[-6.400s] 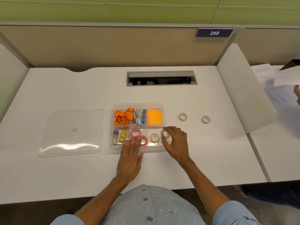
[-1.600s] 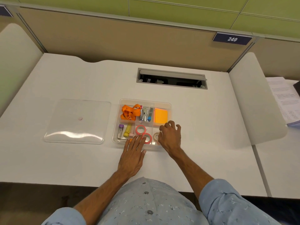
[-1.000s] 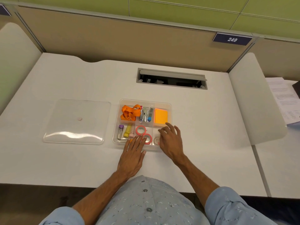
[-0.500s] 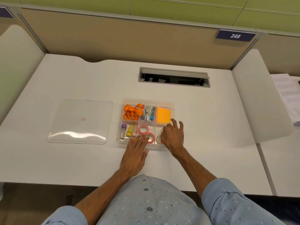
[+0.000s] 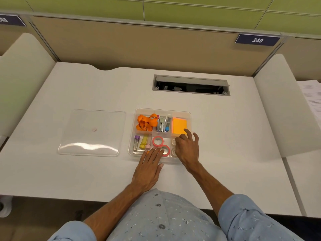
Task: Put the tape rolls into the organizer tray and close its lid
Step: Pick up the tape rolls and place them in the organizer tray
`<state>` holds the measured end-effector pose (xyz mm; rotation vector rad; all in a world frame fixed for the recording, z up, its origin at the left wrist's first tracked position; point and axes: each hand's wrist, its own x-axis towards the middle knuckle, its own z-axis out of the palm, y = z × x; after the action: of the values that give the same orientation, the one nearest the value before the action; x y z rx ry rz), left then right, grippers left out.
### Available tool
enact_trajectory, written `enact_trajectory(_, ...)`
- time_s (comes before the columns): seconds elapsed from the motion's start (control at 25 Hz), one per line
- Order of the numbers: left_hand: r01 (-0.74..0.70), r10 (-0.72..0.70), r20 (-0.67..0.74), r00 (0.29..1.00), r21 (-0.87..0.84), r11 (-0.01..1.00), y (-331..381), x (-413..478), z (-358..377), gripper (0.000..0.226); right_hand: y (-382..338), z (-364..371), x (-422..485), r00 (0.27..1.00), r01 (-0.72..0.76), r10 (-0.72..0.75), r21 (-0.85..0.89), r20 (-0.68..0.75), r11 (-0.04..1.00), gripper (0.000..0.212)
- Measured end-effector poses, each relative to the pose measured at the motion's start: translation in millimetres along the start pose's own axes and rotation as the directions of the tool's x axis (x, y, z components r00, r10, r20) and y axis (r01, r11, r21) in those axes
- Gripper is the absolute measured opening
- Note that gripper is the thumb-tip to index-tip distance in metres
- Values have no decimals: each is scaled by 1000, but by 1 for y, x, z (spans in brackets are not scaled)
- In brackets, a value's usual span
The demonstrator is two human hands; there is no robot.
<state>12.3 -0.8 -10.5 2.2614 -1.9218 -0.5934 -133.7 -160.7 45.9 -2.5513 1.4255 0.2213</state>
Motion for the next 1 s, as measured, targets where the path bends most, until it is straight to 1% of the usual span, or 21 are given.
enact_trajectory(0.12, -7, 7, -19, 1000, -11, 1000, -1, -1, 2, 63, 7, 1, -5, 1000, -28, 28, -9, -9, 1000, 34)
enact_trajectory(0.24, -7, 7, -26, 1000, -20, 1000, 0, 0, 2, 62, 6, 4, -8, 999, -9, 10, -24, 40, 1000, 39)
enact_trajectory(0.4, 0, -1, -23, 1000, -25, 1000, 0, 1, 2, 62, 4, 4, -7, 999, 2, -3, 23, 42, 1000, 41)
enact_trajectory(0.56, -12, 11, -47, 999, -20, 1000, 1, 0, 1, 61, 11, 5, -8, 999, 15, -16, 22, 47, 1000, 40)
enact_trajectory(0.64, -16, 16, -54, 998, -13, 1000, 1, 0, 1, 61, 17, 3, -7, 1000, 20, -21, 54, 4, 998, 38)
enact_trajectory(0.76, -22, 22, -69, 997, -9, 1000, 1, -1, 1, 60, 31, -4, -5, 991, 8, 13, 155, -132, 988, 30)
enact_trajectory(0.84, -23, 21, -85, 996, -28, 999, 2, -1, 0, 59, 44, -9, -3, 985, 5, 31, 210, -168, 978, 30)
enact_trajectory(0.92, -25, 19, -112, 994, -51, 998, 4, -2, 0, 59, 55, -13, -4, 990, 34, -7, 197, -138, 980, 31)
enact_trajectory(1.0, -22, 15, -125, 992, -58, 998, 6, -2, -1, 59, 60, -13, -8, 992, 102, -92, 112, -91, 988, 31)
